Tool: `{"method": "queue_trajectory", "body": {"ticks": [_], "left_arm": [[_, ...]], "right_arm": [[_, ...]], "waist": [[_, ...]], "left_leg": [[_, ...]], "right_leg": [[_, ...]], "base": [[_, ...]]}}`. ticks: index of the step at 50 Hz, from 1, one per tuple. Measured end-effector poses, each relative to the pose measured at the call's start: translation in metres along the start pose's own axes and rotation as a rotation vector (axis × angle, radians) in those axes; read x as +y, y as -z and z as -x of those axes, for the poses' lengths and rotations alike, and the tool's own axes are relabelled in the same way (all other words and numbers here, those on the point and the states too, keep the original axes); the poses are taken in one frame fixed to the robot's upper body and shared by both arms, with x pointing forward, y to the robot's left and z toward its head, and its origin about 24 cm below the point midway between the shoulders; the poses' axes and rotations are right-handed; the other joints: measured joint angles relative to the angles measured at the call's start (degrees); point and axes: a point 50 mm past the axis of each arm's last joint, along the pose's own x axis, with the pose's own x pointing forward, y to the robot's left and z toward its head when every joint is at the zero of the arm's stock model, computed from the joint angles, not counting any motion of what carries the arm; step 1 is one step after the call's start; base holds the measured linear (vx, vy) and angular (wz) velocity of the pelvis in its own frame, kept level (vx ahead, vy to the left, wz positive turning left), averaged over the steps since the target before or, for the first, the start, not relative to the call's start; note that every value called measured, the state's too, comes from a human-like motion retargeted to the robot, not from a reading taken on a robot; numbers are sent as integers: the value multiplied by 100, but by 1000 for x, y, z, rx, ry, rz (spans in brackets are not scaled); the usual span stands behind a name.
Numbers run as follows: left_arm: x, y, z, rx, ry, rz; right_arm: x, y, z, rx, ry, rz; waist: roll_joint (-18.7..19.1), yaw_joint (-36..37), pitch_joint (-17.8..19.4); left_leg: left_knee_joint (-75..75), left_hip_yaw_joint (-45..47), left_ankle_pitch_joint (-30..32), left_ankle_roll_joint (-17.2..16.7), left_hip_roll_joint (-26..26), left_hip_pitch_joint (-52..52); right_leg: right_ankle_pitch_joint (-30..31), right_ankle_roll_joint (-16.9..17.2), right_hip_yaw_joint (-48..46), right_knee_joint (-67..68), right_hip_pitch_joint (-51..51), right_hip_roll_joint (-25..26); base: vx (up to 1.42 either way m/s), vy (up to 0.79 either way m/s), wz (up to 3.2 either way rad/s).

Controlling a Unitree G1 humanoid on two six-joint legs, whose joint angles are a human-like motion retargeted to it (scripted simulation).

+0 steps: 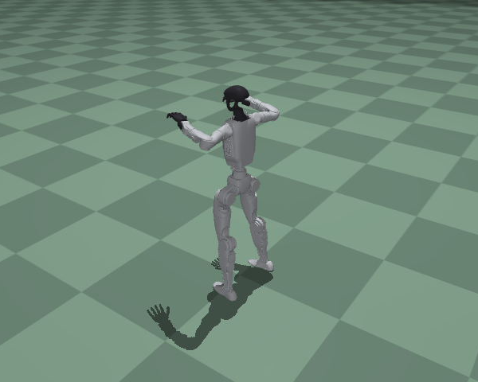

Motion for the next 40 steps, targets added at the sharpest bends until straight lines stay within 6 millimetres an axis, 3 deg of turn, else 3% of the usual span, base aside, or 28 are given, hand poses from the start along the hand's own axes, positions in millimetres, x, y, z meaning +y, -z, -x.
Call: {"method": "queue_trajectory", "body": {"ticks": [8, 11, 14, 20, 24, 28, 34, 35, 36, 37, 38, 40], "left_arm": [[-11, 0, 0, 3, -26, 62], [-17, 0, -3, 8, -54, 98], [-27, 0, -8, 15, -80, 129], [-61, 6, -26, 51, -86, 221], [-96, 11, -51, 97, -77, 295], [-131, 15, -84, 155, -51, 314], [-177, 38, -116, 355, 151, 119], [-180, 43, -119, 385, 184, 76], [-180, 51, -121, 416, 204, 37], [-179, 58, -121, 451, 218, 7], [-178, 65, -121, 495, 224, -5], [-171, 77, -123, 577, 200, -7]], "right_arm": [[13, 3, 6, 38, 64, -87], [33, 4, 11, 82, 94, -184], [68, -2, 13, 128, 98, -340], [148, -49, 11, 153, -12, -793], [178, -88, 8, 102, -97, -978], [189, -124, 4, -1, -147, -1004], [190, -153, 0, -157, -267, -955], [190, -157, 0, -168, -281, -993], [191, -155, -1, -213, -252, -788], [192, -156, -1, -229, -234, -729], [193, -160, 1, -168, -245, -956], [193, -157, 4, -109, -226, -1033]], "waist": [[-66, -49, 356], [-128, -30, 614], [-224, -33, 905], [-386, -161, 1480], [-425, -344, 1952], [-495, -613, 2439], [-590, -1249, 2515], [-626, -1360, 2515], [-702, -1451, 2515], [-768, -1546, 2515], [-814, -1652, 2515], [-865, -1810, 2515]], "left_leg": [[-5, -74, 63, 21, -11, -83], [34, -95, 98, 54, -40, -164], [92, -141, 158, 107, -92, -330], [202, -324, 393, 249, -246, -971], [217, -488, 654, 373, -408, -1561], [121, -610, 1000, 496, -587, -2234], [-293, -730, 1693, 417, -564, -3645], [-344, -753, 1788, 397, -557, -3879], [-414, -763, 1889, 366, -542, -4069], [-477, -775, 1984, 336, -528, -4264], [-529, -795, 2069, 310, -516, -4469], [-602, -827, 2221, 253, -475, -4893]], "right_leg": [[37, 0, -48, 9, -54, -7], [67, 0, -46, 20, -117, -31], [113, 0, -61, 32, -245, -74], [289, 0, -158, 28, -750, -205], [453, 0, -248, 31, -1255, -352], [657, 0, -285, 42, -1920, -530], [1124, 0, -317, -34, -3442, -529], [1199, 0, -323, -48, -3685, -524], [1272, 0, -326, -68, -3895, -515], [1348, 0, -330, -92, -4104, -506], [1429, 0, -338, -125, -4311, -496], [1587, 0, -345, -184, -4737, -456]], "base": [[-3, 0, 3], [-10, 0, 2], [-14, 0, 8], [-20, 1, 22], [-26, 4, 34], [-30, 7, 32], [-28, 2, 23], [-22, 1, 18], [-20, 1, 14], [-18, 1, 12], [-17, 0, 11], [-15, 0, 5]]}}
